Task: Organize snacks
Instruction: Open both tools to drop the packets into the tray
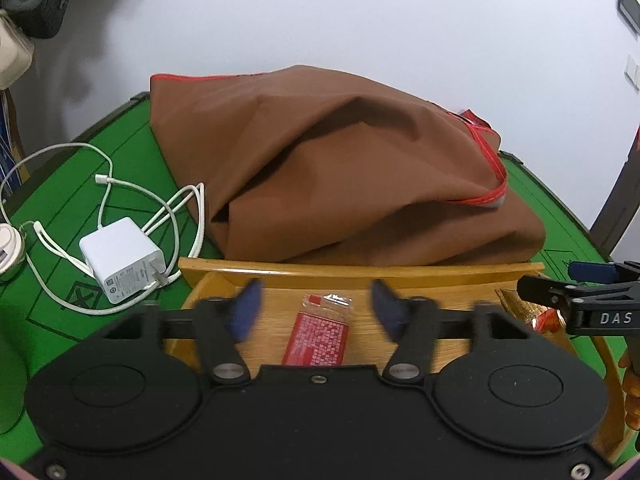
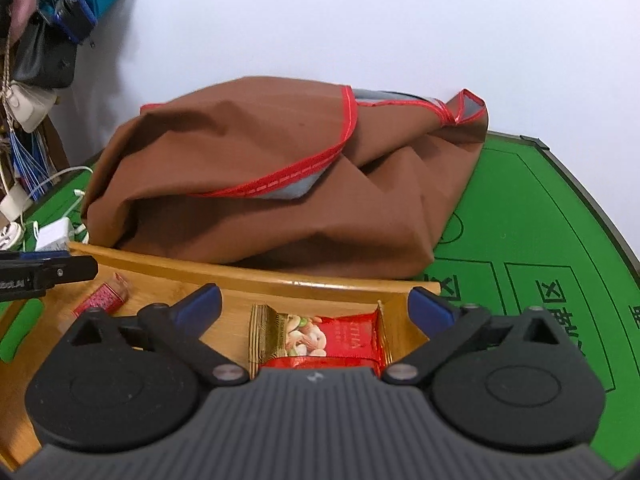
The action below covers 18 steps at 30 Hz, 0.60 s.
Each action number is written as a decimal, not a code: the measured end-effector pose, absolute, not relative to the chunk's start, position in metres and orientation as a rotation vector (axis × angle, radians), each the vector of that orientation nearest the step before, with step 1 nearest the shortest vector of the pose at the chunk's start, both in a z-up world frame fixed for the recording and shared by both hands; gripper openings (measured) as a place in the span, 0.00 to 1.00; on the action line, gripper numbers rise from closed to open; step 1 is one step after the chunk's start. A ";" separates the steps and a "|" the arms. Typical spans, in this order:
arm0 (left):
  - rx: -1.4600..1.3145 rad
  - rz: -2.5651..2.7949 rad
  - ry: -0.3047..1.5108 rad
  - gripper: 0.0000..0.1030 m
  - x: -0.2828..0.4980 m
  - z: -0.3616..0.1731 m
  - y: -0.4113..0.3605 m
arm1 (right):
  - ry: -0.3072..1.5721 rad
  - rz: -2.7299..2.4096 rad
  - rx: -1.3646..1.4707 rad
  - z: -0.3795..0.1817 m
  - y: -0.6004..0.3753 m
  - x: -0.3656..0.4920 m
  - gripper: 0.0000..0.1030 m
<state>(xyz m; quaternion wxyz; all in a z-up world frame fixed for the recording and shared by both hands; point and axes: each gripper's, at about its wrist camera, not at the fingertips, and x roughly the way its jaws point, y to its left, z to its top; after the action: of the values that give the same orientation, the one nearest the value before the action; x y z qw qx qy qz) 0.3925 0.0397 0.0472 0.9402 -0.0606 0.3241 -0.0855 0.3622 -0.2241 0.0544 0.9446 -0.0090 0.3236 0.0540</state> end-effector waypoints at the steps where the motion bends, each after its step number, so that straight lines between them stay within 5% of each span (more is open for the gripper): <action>1: -0.117 -0.171 0.654 0.74 0.391 0.048 0.038 | 0.661 0.108 -0.016 0.054 -0.225 0.363 1.00; 6: -0.085 -0.159 0.627 0.99 0.384 0.056 0.032 | 0.661 0.102 0.018 0.058 -0.231 0.362 1.00; 18: 0.017 -0.116 0.630 1.00 0.337 0.081 0.034 | 0.695 0.154 0.001 0.070 -0.230 0.317 1.00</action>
<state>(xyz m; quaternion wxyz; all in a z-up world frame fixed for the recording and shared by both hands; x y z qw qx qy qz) 0.3366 0.0343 0.0808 0.9491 0.0081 0.3095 -0.0572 0.3175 -0.2303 0.0696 0.9373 0.0005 0.3402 0.0752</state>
